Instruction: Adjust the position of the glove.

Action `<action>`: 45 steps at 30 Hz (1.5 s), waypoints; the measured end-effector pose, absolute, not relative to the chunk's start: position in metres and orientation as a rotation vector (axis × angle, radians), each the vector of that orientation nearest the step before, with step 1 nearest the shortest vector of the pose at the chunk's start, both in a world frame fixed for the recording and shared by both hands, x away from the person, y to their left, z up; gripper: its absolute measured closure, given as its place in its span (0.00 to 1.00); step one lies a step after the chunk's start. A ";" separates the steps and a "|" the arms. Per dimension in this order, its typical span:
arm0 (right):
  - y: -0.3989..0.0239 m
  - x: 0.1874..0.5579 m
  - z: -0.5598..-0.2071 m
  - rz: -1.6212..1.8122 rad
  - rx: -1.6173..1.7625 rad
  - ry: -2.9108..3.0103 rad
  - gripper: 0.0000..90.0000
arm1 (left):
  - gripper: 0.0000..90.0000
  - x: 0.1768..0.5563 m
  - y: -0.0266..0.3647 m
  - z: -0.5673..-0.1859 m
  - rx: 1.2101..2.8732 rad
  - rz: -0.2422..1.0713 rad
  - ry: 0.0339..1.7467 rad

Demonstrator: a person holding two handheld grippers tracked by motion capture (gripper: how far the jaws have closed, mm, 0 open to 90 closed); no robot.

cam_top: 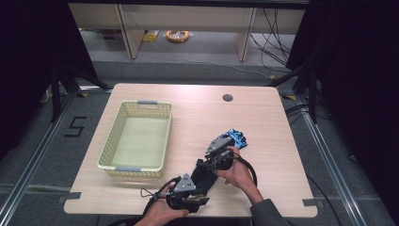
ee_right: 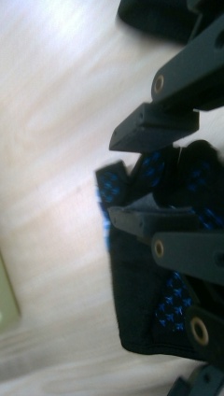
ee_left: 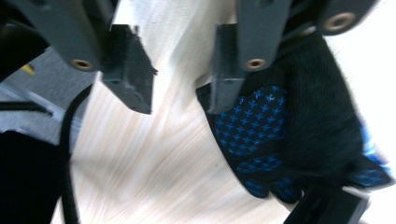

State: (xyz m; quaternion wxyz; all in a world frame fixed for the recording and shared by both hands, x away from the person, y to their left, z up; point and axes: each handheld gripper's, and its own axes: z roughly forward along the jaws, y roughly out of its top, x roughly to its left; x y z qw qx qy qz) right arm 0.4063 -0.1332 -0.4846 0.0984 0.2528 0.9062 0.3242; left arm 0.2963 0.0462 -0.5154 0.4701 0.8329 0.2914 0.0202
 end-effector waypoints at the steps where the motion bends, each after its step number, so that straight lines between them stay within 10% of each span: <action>1: -0.146 0.408 -0.480 1.016 0.827 2.617 0.63 | 0.58 0.297 0.050 -0.509 2.044 0.040 0.672; 45: -0.207 0.478 -0.498 0.838 1.497 2.185 0.60 | 0.33 0.290 0.131 -0.505 2.021 0.030 0.909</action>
